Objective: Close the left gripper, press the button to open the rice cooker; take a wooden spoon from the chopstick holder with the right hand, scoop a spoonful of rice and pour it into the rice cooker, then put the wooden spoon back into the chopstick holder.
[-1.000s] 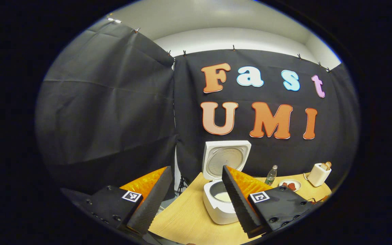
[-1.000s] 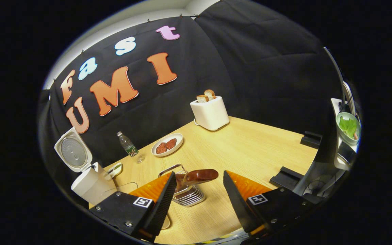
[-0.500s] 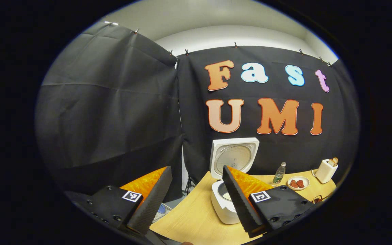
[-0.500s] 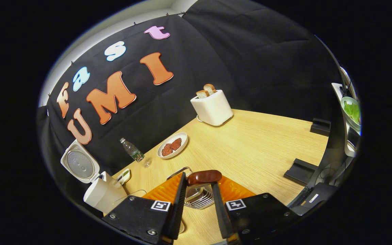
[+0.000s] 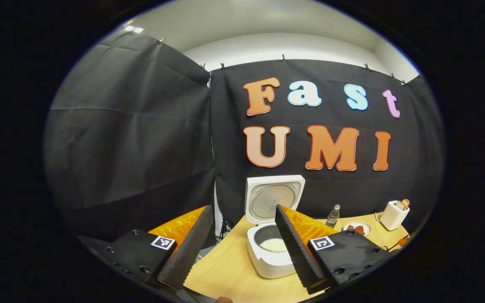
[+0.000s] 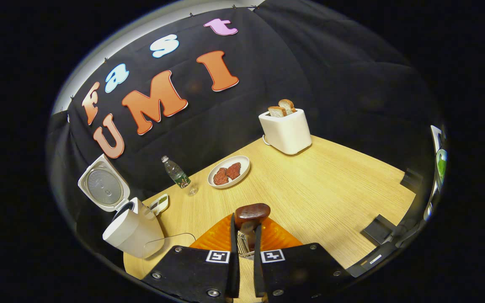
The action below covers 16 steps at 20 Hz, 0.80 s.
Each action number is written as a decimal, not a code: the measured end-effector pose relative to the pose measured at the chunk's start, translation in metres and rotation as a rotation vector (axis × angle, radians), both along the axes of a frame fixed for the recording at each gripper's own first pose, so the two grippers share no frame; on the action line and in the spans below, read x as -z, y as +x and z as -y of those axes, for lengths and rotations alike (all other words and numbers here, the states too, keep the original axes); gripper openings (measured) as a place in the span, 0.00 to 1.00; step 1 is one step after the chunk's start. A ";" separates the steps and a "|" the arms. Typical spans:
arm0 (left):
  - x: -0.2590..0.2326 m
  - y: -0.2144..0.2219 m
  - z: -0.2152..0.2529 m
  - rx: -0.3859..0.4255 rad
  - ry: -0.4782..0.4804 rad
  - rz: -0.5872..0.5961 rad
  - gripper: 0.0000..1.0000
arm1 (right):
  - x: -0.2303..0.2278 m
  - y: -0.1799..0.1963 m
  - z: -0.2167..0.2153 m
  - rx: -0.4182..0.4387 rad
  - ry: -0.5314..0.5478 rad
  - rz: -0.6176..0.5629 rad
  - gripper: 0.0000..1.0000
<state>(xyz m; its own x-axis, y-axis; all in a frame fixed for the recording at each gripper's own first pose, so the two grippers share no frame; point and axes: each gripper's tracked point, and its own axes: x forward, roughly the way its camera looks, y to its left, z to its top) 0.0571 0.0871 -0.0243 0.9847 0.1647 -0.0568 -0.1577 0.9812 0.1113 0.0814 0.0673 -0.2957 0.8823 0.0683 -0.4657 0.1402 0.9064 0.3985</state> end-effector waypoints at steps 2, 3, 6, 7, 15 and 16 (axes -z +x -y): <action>-0.007 -0.005 0.003 -0.016 0.008 0.008 1.00 | -0.012 -0.001 -0.002 -0.044 -0.015 0.008 0.13; -0.011 -0.008 0.006 -0.017 0.001 0.015 1.00 | -0.020 -0.002 -0.002 -0.063 -0.027 0.020 0.13; -0.006 -0.017 0.014 -0.024 -0.037 0.001 1.00 | -0.044 -0.004 -0.004 -0.128 -0.063 0.051 0.13; -0.006 -0.019 0.013 -0.027 -0.042 0.001 1.00 | -0.053 -0.005 -0.005 -0.139 -0.081 0.064 0.12; -0.007 -0.009 0.002 0.039 -0.034 0.015 1.00 | -0.114 -0.032 -0.055 -0.168 -0.090 0.155 0.05; -0.007 -0.004 0.002 0.068 -0.038 0.014 1.00 | -0.119 -0.038 -0.066 -0.171 -0.096 0.172 0.05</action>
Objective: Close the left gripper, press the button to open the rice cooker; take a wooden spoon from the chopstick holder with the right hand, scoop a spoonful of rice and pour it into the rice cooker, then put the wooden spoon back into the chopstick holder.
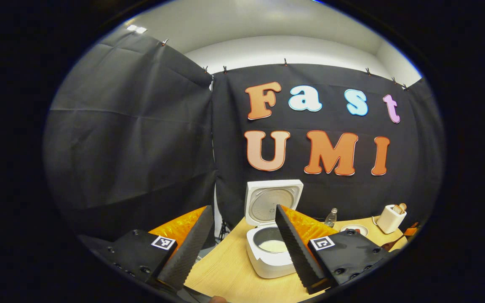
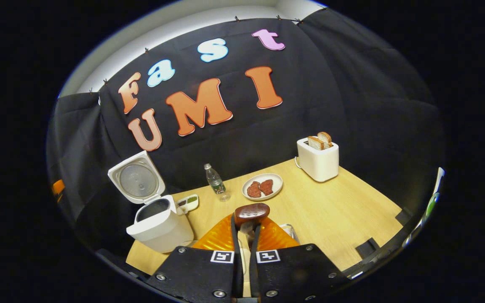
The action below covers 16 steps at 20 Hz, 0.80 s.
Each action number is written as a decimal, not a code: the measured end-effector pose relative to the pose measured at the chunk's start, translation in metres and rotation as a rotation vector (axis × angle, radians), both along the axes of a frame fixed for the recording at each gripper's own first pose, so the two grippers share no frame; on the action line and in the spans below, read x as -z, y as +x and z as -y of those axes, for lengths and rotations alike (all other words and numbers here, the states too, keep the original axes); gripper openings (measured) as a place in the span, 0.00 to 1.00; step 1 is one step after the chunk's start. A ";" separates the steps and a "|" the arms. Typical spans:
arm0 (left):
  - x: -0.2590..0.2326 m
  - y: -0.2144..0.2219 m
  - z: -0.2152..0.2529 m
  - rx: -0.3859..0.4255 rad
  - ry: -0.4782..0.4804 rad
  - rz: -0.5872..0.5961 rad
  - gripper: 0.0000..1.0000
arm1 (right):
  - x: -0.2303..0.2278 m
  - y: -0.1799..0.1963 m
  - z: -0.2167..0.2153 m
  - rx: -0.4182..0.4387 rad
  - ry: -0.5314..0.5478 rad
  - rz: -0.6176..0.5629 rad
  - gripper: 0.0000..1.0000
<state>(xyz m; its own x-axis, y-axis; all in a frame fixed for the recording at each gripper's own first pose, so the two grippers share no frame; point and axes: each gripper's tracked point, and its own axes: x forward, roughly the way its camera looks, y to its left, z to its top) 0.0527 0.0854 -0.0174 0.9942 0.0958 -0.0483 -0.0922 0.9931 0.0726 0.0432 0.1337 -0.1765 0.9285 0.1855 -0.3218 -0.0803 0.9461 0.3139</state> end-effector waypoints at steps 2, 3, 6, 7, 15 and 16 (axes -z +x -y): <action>0.005 0.008 -0.005 0.050 -0.004 -0.004 1.00 | -0.004 -0.011 -0.027 -0.025 -0.035 0.015 0.05; 0.006 0.014 -0.008 0.072 -0.010 -0.005 1.00 | -0.004 -0.015 -0.041 -0.039 -0.046 0.017 0.05; 0.016 0.026 -0.020 0.123 -0.023 -0.017 1.00 | 0.009 -0.023 -0.074 -0.079 -0.108 -0.008 0.05; 0.019 0.029 -0.024 0.135 -0.028 -0.019 1.00 | 0.016 -0.025 -0.083 -0.088 -0.146 -0.022 0.05; 0.035 0.042 -0.031 0.220 -0.030 -0.039 1.00 | 0.069 -0.030 -0.111 -0.115 -0.442 -0.079 0.05; 0.036 0.042 -0.031 0.225 -0.029 -0.040 1.00 | 0.075 -0.032 -0.111 -0.120 -0.486 -0.084 0.05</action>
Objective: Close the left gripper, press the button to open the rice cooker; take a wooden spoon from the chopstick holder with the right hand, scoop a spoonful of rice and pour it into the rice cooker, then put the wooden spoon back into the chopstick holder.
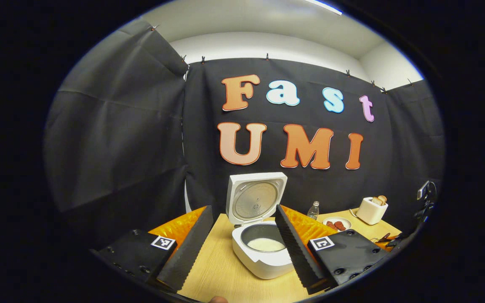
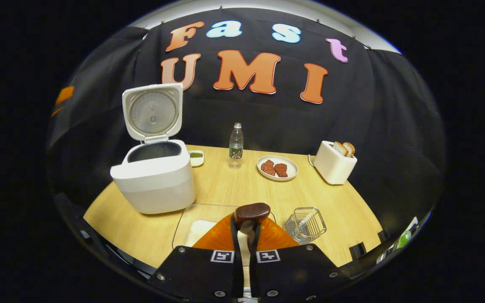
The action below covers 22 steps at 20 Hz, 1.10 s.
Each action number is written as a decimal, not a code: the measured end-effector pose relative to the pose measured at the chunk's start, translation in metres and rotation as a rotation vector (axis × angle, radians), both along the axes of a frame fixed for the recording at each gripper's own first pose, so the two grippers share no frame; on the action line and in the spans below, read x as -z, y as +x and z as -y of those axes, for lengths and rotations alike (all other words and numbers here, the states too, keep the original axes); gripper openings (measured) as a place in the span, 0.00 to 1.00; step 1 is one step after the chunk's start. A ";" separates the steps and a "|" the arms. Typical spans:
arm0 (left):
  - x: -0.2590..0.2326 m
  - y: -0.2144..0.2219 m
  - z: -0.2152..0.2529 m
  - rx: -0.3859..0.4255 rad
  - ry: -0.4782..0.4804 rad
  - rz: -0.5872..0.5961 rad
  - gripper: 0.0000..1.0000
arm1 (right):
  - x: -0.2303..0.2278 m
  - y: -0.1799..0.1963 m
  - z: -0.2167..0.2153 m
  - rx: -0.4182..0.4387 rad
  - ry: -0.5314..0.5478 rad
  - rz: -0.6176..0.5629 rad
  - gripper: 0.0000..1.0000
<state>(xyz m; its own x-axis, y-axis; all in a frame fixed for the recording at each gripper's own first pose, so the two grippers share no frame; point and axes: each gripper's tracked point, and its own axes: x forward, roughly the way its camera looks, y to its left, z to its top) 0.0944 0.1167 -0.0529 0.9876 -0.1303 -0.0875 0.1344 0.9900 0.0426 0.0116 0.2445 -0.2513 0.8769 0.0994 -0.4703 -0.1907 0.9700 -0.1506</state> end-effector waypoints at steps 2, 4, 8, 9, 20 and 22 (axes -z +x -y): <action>0.002 0.002 -0.002 0.001 0.002 -0.003 1.00 | 0.012 -0.002 -0.004 -0.017 -0.067 -0.015 0.05; 0.002 0.003 -0.005 0.003 0.003 -0.005 1.00 | 0.024 -0.007 -0.005 -0.016 -0.104 -0.048 0.05; 0.003 0.004 -0.014 -0.001 0.019 -0.008 1.00 | 0.028 -0.010 -0.008 0.028 -0.059 -0.079 0.05; 0.004 0.004 -0.016 -0.003 0.018 -0.010 0.99 | 0.031 -0.012 -0.009 0.049 -0.011 -0.100 0.05; 0.002 0.000 -0.032 -0.032 0.029 -0.004 1.00 | 0.042 -0.016 -0.015 0.293 0.388 -0.181 0.05; 0.003 -0.001 -0.035 -0.031 0.027 -0.013 1.00 | 0.042 -0.013 -0.014 0.353 0.480 -0.190 0.05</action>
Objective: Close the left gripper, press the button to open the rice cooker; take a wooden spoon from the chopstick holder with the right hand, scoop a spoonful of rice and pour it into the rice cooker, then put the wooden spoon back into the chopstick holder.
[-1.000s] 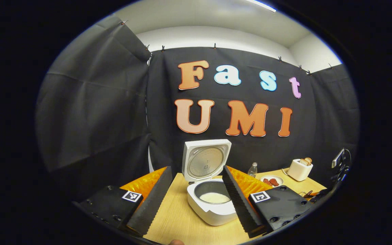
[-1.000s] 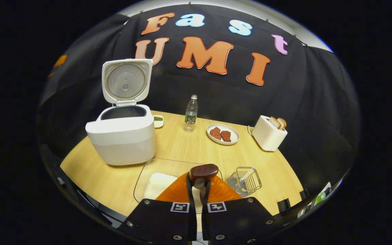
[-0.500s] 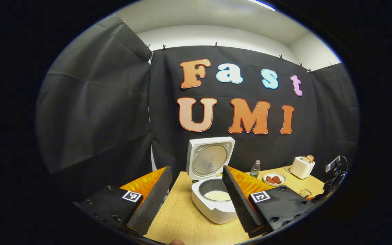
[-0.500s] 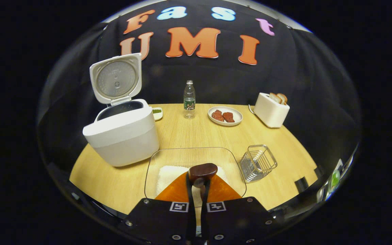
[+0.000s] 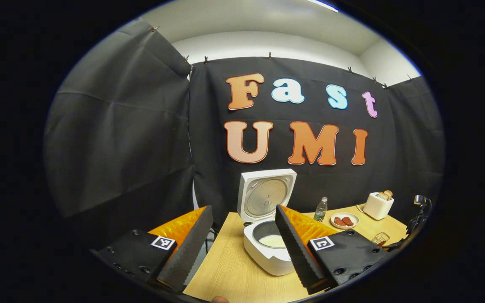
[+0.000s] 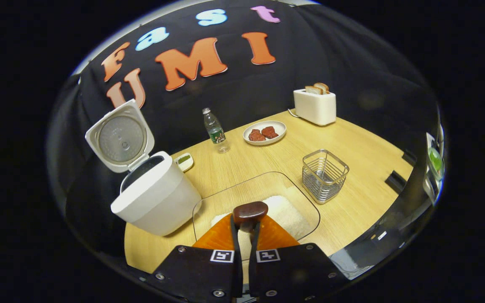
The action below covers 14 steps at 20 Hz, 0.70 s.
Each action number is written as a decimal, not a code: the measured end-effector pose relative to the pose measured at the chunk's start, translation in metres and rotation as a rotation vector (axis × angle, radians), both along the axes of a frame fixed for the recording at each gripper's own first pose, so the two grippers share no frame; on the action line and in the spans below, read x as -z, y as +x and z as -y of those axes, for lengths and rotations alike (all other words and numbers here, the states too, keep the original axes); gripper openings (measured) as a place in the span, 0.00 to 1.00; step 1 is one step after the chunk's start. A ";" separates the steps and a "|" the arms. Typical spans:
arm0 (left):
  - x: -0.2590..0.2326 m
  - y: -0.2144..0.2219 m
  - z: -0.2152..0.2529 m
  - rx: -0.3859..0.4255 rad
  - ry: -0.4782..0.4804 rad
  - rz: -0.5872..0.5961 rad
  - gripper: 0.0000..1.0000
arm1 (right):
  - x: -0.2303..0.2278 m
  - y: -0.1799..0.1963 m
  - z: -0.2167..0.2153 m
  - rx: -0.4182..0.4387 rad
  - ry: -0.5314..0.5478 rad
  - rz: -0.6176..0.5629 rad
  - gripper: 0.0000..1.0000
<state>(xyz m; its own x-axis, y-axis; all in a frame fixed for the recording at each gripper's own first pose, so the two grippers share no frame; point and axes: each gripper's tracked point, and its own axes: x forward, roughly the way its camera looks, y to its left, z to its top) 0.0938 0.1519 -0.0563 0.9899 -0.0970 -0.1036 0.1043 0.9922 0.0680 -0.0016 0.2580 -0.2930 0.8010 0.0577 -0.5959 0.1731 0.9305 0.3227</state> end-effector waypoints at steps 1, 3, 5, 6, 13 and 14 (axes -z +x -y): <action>0.001 0.001 -0.002 -0.003 0.006 0.000 1.00 | 0.001 0.001 0.000 0.032 0.042 -0.005 0.05; -0.001 0.002 -0.005 -0.012 0.019 0.007 1.00 | 0.004 0.003 0.001 0.091 0.100 -0.012 0.05; -0.005 0.002 -0.005 -0.006 0.019 0.014 1.00 | 0.005 0.007 0.000 0.133 0.140 -0.014 0.05; -0.005 0.002 -0.004 -0.004 0.020 0.015 1.00 | 0.005 0.007 -0.002 0.142 0.156 -0.012 0.05; -0.001 0.009 -0.006 0.002 0.019 0.002 1.00 | 0.010 0.020 -0.008 0.157 0.304 0.031 0.05; -0.001 0.008 -0.007 0.000 0.015 0.000 1.00 | 0.013 0.020 -0.004 0.180 0.346 0.031 0.05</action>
<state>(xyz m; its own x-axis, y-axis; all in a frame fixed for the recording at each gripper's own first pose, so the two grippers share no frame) 0.1021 0.1589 -0.0554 0.9898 -0.0959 -0.1049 0.1048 0.9910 0.0828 0.0188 0.2620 -0.3059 0.8338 0.1079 -0.5414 0.3092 0.7212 0.6199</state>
